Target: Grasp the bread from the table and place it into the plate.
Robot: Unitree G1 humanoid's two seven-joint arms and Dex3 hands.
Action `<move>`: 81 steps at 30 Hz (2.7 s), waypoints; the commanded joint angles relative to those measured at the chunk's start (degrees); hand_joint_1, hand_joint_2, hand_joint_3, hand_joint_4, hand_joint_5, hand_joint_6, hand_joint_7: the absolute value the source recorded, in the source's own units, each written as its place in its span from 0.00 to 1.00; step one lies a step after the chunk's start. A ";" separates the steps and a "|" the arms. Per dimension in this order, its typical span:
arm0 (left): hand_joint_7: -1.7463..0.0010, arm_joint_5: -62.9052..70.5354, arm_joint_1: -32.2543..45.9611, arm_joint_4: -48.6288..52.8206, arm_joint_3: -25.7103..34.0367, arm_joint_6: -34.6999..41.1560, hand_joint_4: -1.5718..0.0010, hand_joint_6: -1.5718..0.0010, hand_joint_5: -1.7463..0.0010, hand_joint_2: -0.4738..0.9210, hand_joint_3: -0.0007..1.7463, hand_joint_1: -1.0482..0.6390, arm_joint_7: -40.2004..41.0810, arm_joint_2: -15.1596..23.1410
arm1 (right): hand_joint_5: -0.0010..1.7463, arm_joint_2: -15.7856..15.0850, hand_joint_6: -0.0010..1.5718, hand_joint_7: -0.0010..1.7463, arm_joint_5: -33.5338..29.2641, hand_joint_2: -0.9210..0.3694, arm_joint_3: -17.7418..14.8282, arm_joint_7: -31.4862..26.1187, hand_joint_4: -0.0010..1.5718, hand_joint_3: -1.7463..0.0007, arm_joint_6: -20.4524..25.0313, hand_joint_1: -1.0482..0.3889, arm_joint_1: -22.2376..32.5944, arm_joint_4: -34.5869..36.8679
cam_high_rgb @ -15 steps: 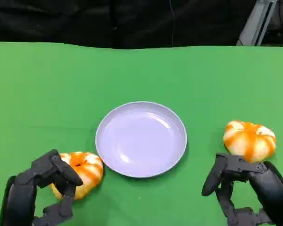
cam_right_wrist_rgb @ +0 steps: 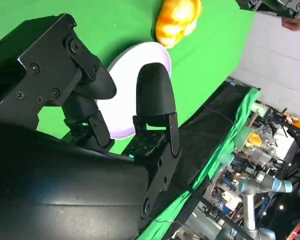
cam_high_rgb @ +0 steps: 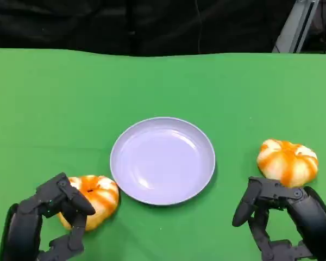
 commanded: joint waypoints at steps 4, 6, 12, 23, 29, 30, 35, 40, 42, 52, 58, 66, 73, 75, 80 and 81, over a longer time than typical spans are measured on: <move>0.13 -0.76 0.11 -0.32 0.49 -0.18 0.47 0.52 0.04 0.72 0.64 0.64 -0.45 0.66 | 0.96 -0.61 0.51 0.76 0.24 0.45 -0.31 -0.18 0.54 0.19 -0.25 0.81 0.07 -0.35; 0.22 -0.84 0.02 -0.13 0.50 -0.54 0.46 0.51 0.14 0.68 0.70 0.65 -0.48 0.74 | 0.96 -0.57 0.51 0.76 0.19 0.46 -0.31 -0.18 0.54 0.19 -0.03 0.81 0.12 -0.48; 0.61 -0.85 -0.54 0.89 0.53 -1.29 0.50 0.47 0.40 0.78 0.48 0.59 -0.96 1.13 | 0.96 -0.61 0.51 0.76 0.26 0.45 -0.38 -0.13 0.54 0.19 0.01 0.81 -0.05 -0.38; 1.00 9.46 -0.63 1.33 1.54 -1.20 0.70 0.68 0.84 0.97 0.02 0.48 3.74 1.61 | 0.96 -0.78 0.51 0.76 -0.06 0.45 -0.43 -0.16 0.53 0.19 -0.10 0.82 -0.13 -0.41; 1.00 12.74 -0.55 0.81 1.32 0.20 0.71 0.69 0.84 0.97 0.01 0.47 4.14 2.64 | 0.96 -0.69 0.51 0.76 0.21 0.45 -0.44 -0.09 0.53 0.19 -0.04 0.81 -0.11 -0.40; 1.00 18.09 -0.76 0.17 1.21 2.46 0.76 0.76 0.86 0.97 0.01 0.40 5.05 4.06 | 0.96 -0.46 0.51 0.76 0.12 0.46 -0.34 -0.27 0.53 0.19 0.07 0.81 0.01 -0.58; 1.00 31.10 -1.75 -1.53 -0.21 9.89 0.80 0.81 0.86 0.97 0.00 0.27 8.41 6.68 | 0.97 0.04 0.51 0.76 -0.13 0.47 -0.01 -0.57 0.53 0.18 0.51 0.81 0.31 -1.29; 1.00 36.48 -1.89 -4.96 -2.77 17.43 0.88 0.85 0.76 0.97 0.00 0.25 7.15 7.73 | 0.97 0.16 0.51 0.77 -0.18 0.46 0.12 -0.61 0.53 0.18 1.00 0.81 0.33 -1.61; 1.00 39.11 -1.99 -6.51 -4.17 20.62 0.91 0.85 0.73 0.98 0.00 0.24 6.35 8.32 | 0.96 0.16 0.51 0.77 -0.17 0.47 0.17 -0.60 0.53 0.18 1.03 0.81 0.35 -1.68; 0.99 47.62 -5.28 -8.83 -10.84 32.73 0.92 0.82 0.65 0.99 0.00 0.24 1.64 10.93 | 0.95 0.14 0.50 0.76 -0.24 0.47 0.51 -0.49 0.53 0.18 1.97 0.81 0.61 -2.50; 0.99 51.98 -13.23 0.55 -16.99 40.30 0.76 0.73 0.74 0.98 0.00 0.26 -2.34 10.58 | 0.94 0.40 0.51 0.76 0.25 0.47 0.71 -0.61 0.54 0.18 2.06 0.81 0.78 -2.59; 0.98 51.55 -18.32 8.46 -20.68 43.70 0.65 0.65 0.75 1.00 0.01 0.28 0.23 11.72 | 0.95 0.12 0.51 0.75 -0.91 0.45 0.93 -0.73 0.53 0.20 3.38 0.81 1.17 -3.84; 0.92 48.90 -21.99 14.91 -21.74 47.11 0.60 0.45 0.52 1.00 0.08 0.37 -0.49 11.21 | 0.95 -0.01 0.51 0.74 -0.48 0.45 0.81 -0.44 0.53 0.20 3.60 0.81 1.18 -3.96; 0.92 48.37 -22.61 16.11 -22.19 47.16 0.59 0.42 0.49 1.00 0.08 0.38 0.35 11.43 | 0.96 -0.02 0.51 0.75 -0.46 0.45 0.81 -0.43 0.53 0.20 3.71 0.81 1.16 -3.92; 0.90 47.24 -24.05 18.92 -23.12 46.75 0.62 0.39 0.37 1.00 0.08 0.40 2.63 11.94 | 0.96 -0.09 0.51 0.75 -0.59 0.45 0.81 -0.47 0.52 0.20 3.59 0.80 1.08 -3.72; 0.90 47.05 -24.24 19.28 -23.28 46.68 0.62 0.39 0.37 1.00 0.08 0.40 2.98 12.02 | 0.96 -0.11 0.51 0.75 -0.62 0.45 0.82 -0.50 0.52 0.20 3.45 0.80 1.06 -3.64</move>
